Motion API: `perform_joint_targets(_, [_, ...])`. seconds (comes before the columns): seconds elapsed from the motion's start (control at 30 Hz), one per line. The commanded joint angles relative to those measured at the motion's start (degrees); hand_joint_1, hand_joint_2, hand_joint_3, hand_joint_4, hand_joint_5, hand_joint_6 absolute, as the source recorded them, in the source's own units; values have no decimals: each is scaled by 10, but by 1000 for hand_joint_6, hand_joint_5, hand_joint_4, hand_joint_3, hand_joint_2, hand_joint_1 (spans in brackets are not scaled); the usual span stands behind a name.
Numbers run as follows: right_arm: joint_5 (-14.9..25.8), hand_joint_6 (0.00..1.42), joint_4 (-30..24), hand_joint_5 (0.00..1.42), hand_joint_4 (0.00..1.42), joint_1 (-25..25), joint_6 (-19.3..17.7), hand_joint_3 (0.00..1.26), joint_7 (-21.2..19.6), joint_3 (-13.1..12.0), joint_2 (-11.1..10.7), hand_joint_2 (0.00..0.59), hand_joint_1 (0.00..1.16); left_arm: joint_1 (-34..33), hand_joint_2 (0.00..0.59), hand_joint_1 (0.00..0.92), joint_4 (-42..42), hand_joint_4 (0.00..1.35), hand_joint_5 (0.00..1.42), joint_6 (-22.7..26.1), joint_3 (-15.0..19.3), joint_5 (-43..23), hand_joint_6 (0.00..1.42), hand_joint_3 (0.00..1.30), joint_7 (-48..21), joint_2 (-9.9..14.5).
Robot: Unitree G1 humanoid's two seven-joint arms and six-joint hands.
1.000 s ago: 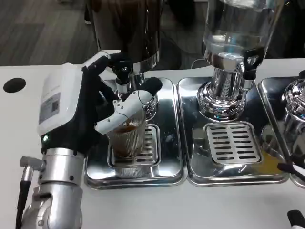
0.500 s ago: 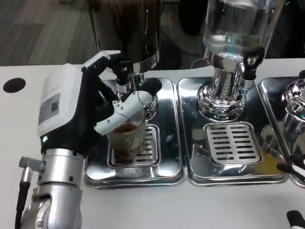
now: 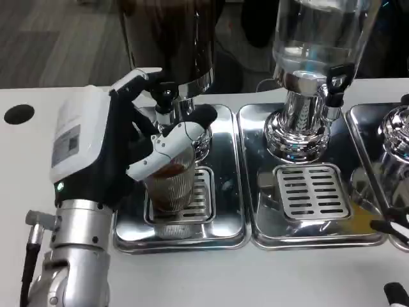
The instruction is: Grasp the cup under the faucet to collect the drink, then remove the cup.
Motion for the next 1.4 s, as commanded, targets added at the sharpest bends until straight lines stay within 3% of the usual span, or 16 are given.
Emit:
perform_joint_targets(0.03, [10, 45, -4, 72, 34, 2, -5, 167, 3, -6, -5, 444, 546, 10, 52, 29, 1, 406, 786, -5, -10, -5, 878, 432, -15, 2])
perform_joint_targets(0.1, [10, 45, -5, 72, 34, 2, -4, 167, 3, -6, -5, 444, 546, 9, 52, 29, 2, 358, 785, -12, -5, -12, 878, 403, -10, 1])
perform_joint_targets(0.17, [9, 45, -4, 72, 34, 2, -4, 167, 4, -5, -5, 444, 546, 10, 52, 29, 5, 192, 752, -34, 6, -27, 880, 255, 12, 0])
perform_joint_targets(0.37, [8, 45, -3, 72, 38, 3, -5, 167, 4, -2, -3, 444, 546, 4, 49, 26, -2, 120, 700, -85, 58, -68, 880, 196, 49, -1])
perform_joint_targets(0.5, [15, 56, -4, 86, 43, -1, -2, 173, 7, 2, -4, 444, 545, 20, 50, 12, -13, 166, 488, -93, 73, -58, 658, 233, 51, 8])
perform_joint_targets(0.6, [51, 63, 8, 123, 65, -15, 15, 198, 30, 17, -15, 415, 524, 35, 41, 0, -24, 220, 412, -90, 78, -36, 528, 265, 39, 28])
perform_joint_targets(0.77, [83, 94, 35, 162, 86, -72, 39, 219, 77, 25, -56, 372, 502, 88, 36, 0, -47, 252, 385, -97, 84, -21, 467, 297, 10, 63])
perform_joint_targets(1.0, [91, 134, 55, 202, 108, -131, 55, 230, 101, 32, -73, 306, 506, 191, 36, 0, -81, 270, 380, -140, 95, -11, 408, 322, 13, 87])
perform_joint_targets(1.2, [125, 158, 79, 205, 119, -160, 67, 240, 122, 37, -69, 259, 541, 270, 35, 0, -103, 271, 358, -177, 98, 24, 207, 315, 35, 78])
perform_joint_targets(1.4, [159, 161, 77, 197, 131, -185, 97, 205, 151, 56, -64, 236, 556, 332, 38, 0, -95, 206, 278, -201, 88, 63, 134, 265, 61, 65])
